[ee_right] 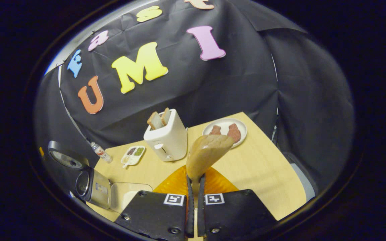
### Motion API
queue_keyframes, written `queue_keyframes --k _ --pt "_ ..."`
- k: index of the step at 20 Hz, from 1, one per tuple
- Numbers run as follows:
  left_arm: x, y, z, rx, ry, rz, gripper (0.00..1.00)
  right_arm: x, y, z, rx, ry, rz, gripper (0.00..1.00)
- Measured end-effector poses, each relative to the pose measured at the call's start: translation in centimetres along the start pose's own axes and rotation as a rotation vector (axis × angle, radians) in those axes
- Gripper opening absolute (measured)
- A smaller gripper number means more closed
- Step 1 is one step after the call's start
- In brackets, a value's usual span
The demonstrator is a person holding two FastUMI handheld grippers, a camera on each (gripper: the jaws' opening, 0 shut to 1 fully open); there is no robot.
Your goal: Close the left gripper, press the button to open the rice cooker; take a wooden spoon from the chopstick holder with the right hand, scoop a spoonful of rice and pour it into the rice cooker, then put the wooden spoon back into the chopstick holder.
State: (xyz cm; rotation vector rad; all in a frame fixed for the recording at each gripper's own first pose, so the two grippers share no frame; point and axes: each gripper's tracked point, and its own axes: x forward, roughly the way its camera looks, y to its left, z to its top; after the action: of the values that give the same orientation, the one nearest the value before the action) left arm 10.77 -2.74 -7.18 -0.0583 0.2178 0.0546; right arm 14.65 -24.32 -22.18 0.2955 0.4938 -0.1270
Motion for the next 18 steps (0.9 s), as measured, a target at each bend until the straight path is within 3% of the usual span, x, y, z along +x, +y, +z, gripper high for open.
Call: queue_keyframes --k 5,10,18 --pt "-1.2 3.1 0.4 -0.032 -0.036 -0.019 0.96 -3.8 10.5 1.3 -0.150 -0.069 0.070 0.10" --pt "-2.8 7.4 -0.3 0.010 -0.060 -0.011 0.96 -3.6 18.6 -3.9 -0.297 -0.037 0.134 0.09" --pt "-6.2 14.4 -1.3 -0.022 -0.073 0.057 0.96 2.4 17.3 -12.5 -0.466 0.069 -0.051 0.09"
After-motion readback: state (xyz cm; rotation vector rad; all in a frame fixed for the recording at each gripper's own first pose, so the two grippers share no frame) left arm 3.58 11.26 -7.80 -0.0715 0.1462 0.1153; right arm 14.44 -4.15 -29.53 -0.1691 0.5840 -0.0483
